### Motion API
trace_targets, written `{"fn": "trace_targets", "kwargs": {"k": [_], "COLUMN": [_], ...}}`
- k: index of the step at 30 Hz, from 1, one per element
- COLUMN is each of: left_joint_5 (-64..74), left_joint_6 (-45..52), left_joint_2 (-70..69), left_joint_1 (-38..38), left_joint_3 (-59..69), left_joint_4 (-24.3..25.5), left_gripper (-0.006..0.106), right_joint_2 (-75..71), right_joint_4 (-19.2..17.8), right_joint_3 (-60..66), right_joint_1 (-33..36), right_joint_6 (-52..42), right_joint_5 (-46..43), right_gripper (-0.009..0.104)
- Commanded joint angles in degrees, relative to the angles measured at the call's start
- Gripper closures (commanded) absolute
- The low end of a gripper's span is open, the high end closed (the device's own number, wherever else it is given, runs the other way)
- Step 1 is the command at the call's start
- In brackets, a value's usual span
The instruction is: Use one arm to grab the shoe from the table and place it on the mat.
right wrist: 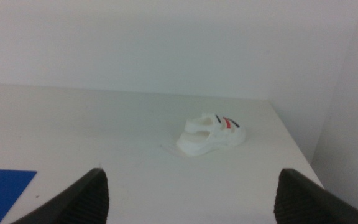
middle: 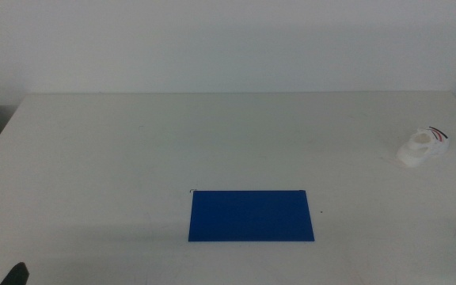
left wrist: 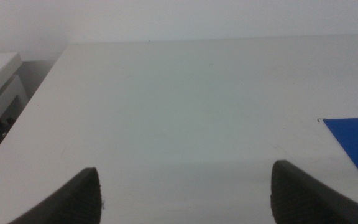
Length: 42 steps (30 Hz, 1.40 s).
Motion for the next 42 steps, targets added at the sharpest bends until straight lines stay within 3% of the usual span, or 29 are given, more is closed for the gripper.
{"fn": "trace_targets", "kwargs": {"k": [1,8,18,29,39,42], "left_joint_5": [-4.6,-4.6,-4.6,-4.6,-4.6,-4.6], "left_joint_6": [-0.3,-0.3,-0.3,-0.3,-0.3,-0.3], "left_joint_2": [-0.8,-0.8,-0.8,-0.8,-0.8,-0.8], "left_joint_1": [-0.2,-0.2,-0.2,-0.2,-0.2,-0.2], "left_joint_3": [0.4,0.4,0.4,0.4,0.4,0.4], "left_joint_4": [-0.4,-0.4,-0.4,-0.4,-0.4,-0.4], "left_gripper": [0.007,0.007,0.007,0.007,0.007,0.007], "right_joint_2": [0.5,14.7,43.9,71.2,94.6,101.6], "right_joint_4": [-0.2,0.1,-0.2,0.2,-8.5,-8.8], "right_joint_3": [-3.2,-16.5,-43.7,-73.8,-96.6,-103.4], "right_joint_1": [-0.4,-0.4,-0.4,-0.4,-0.4,-0.4], "right_joint_6": [-0.3,0.4,5.3,26.7,44.0,46.1], "right_joint_5": [-3.0,5.8,26.7,45.8,55.6,56.2], "right_gripper": [0.003,0.003,0.003,0.003,0.003,0.003]}}
